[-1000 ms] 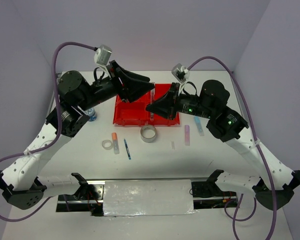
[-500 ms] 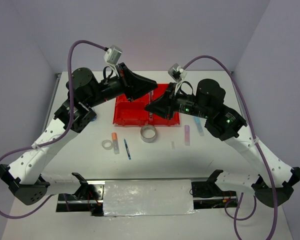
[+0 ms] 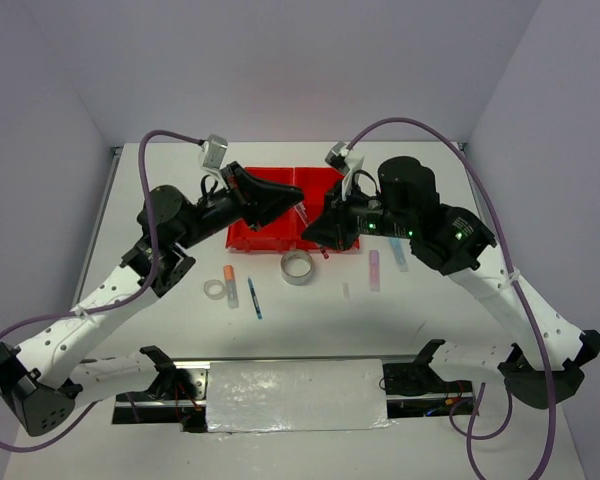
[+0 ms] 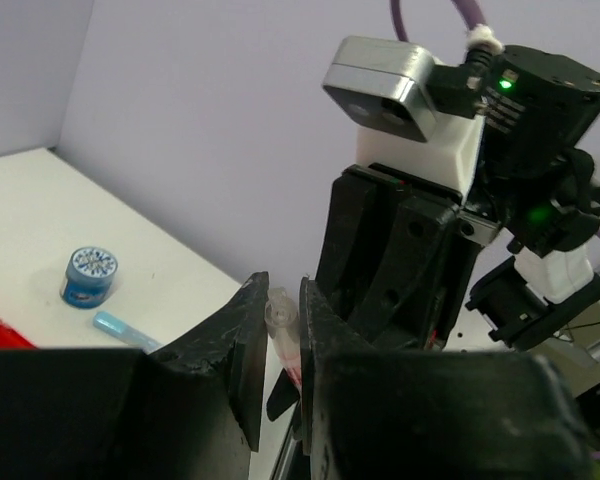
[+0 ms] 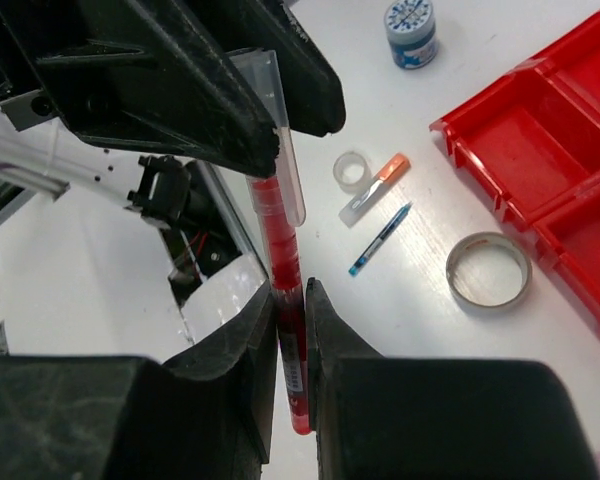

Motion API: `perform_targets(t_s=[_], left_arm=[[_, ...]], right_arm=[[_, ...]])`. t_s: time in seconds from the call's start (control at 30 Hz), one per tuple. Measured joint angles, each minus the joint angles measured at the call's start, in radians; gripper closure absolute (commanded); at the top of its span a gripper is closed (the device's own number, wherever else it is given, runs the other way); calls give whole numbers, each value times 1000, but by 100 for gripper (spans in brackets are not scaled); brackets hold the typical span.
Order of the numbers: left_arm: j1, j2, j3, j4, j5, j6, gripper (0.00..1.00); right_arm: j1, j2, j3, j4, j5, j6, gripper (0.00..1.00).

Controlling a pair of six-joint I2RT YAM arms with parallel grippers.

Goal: Sort the stationery into containers
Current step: Close the pen cap on the pen.

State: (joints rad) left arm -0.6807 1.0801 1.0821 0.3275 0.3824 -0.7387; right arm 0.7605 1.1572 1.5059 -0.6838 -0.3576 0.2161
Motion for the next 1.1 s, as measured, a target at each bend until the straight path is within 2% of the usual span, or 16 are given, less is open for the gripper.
perform_targets(t_s=[0.2, 0.27, 0.37, 0.57, 0.7, 0.77, 0.8, 0.87, 0.9, 0.97, 1.0, 1.07, 1.1], left_arm=[[-62, -34, -92, 140, -82, -22, 100], [-68, -45, -87, 129, -111, -23, 100], [-50, -57, -37, 42, -118, -14, 100], [26, -11, 183, -260, -106, 32, 100], [42, 24, 291, -394, -109, 60, 100], [45, 39, 326, -435, -101, 64, 94], [46, 49, 345, -451, -93, 69, 83], [46, 65, 369, -463, -77, 79, 69], [46, 71, 372, -461, -69, 81, 58], [46, 76, 370, -463, -55, 82, 43], [47, 78, 369, -463, -49, 81, 27], [48, 78, 366, -473, -47, 81, 12], [48, 78, 366, -480, -50, 84, 1]], right_arm=[[-6, 35, 90, -109, -55, -31, 100], [-11, 41, 99, -111, -75, -36, 100], [-18, 50, 94, -74, -116, -36, 100], [-30, 49, -3, 170, -163, -25, 100], [-29, 40, -57, 274, -169, -18, 100], [-27, 30, -81, 310, -172, -9, 100], [-27, 24, -94, 328, -172, -5, 100], [-27, 10, -114, 353, -165, 2, 100], [-27, 2, -123, 359, -160, 3, 100], [-27, -7, -131, 364, -153, 5, 100], [-27, -9, -132, 365, -148, 6, 100], [-27, -10, -132, 367, -132, 7, 100], [-27, -8, -132, 365, -124, 7, 100]])
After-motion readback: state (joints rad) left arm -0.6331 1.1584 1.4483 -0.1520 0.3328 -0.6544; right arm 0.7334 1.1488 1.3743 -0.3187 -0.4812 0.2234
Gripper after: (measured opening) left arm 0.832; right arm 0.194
